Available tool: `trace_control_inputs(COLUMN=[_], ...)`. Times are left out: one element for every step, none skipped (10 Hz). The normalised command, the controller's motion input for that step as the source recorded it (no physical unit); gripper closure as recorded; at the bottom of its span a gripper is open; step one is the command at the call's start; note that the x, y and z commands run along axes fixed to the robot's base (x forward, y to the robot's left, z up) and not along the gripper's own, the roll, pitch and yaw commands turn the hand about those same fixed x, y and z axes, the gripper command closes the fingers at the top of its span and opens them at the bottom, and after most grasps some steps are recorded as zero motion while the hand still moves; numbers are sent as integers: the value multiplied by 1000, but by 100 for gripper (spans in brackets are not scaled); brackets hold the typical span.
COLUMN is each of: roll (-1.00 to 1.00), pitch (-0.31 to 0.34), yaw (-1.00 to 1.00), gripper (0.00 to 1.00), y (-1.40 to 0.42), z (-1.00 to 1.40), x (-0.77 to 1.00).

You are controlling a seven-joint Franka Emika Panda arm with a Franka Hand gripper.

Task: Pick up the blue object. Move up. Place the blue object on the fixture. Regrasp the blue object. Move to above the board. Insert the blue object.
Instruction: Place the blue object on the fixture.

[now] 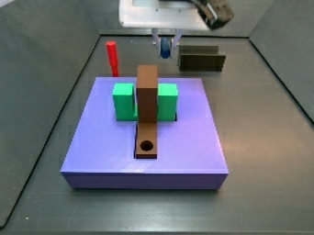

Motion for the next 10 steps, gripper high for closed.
trace_control_inputs(roll=[-1000,-1000,-1000,-1000,-1000,-929,-620,-431,-463,-503], pitch=[-334,-300,-309,-254,-83,29,140,197,211,320], yaw=[-323,-360,-343,-291,-209,0,220,389,386,223], gripper=[100,100,100,100,100,100,100,100,100,100], y=[74,43,63,109,200,223,0,-26,-66,0], z=[211,237,249,294,474,540,597,466,363,166], x=[266,343,329,426,426,631,491,440,454,634])
